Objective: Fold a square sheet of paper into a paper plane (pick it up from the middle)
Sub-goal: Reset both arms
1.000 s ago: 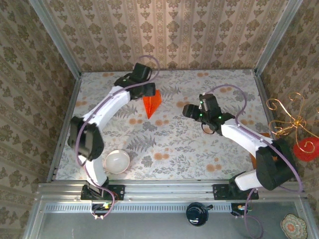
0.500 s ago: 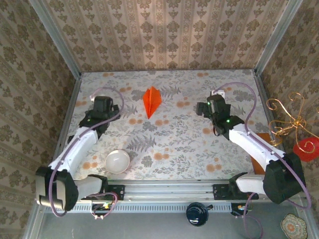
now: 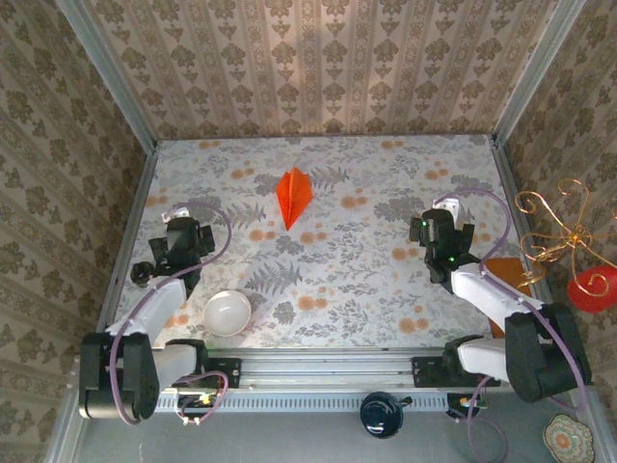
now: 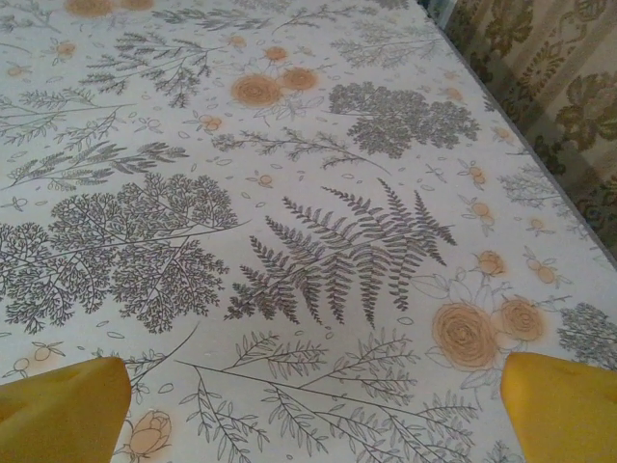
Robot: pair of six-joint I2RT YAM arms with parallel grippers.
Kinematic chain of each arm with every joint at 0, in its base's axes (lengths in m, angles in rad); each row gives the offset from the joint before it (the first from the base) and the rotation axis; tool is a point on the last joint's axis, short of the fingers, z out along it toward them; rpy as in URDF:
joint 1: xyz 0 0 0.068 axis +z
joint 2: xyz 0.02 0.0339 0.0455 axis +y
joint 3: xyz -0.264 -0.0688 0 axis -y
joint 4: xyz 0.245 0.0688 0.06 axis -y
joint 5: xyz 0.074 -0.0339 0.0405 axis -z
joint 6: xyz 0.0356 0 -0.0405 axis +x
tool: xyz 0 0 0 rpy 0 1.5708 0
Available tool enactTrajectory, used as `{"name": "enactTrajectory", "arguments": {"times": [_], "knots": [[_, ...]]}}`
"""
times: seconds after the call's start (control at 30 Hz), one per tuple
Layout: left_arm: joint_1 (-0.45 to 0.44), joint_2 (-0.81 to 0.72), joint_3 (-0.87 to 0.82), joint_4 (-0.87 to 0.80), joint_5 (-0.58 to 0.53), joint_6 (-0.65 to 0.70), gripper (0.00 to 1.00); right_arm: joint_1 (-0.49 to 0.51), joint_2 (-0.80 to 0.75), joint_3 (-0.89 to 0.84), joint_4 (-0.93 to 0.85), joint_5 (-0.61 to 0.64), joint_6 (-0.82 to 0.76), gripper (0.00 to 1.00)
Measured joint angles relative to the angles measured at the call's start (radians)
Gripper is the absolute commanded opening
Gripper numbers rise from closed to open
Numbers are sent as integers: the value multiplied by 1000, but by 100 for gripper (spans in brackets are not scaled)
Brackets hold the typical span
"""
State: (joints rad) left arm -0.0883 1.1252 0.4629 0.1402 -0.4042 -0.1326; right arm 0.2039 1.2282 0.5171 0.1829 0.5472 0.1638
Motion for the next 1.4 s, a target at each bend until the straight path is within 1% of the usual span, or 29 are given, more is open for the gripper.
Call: {"name": "enactTrajectory", "arguments": {"times": [0.17,0.43,0.57,0.67,0.8,0.97,1.13,1.4], "knots": [[34,122,-32,161,87,49,100,-31,74,-40,146,-68,-32,100],[111,190,-43,364,282,88,100,-121,120,-49,305,-206,-76,100],[122,233,-44,460,364,100,100,-171,132,-55,375,-281,-83,100],[122,286,-46,545,403,108,100,-196,161,-63,441,-327,-82,100],[122,362,-60,626,428,114,100,-203,228,-74,492,-375,-82,100],[108,408,-66,691,419,132,100,-203,272,-83,565,-422,-83,100],[72,416,-66,704,389,154,100,-203,288,-116,620,-433,-84,100],[67,416,-66,721,370,164,100,-199,291,-117,631,-433,-87,100]]}}
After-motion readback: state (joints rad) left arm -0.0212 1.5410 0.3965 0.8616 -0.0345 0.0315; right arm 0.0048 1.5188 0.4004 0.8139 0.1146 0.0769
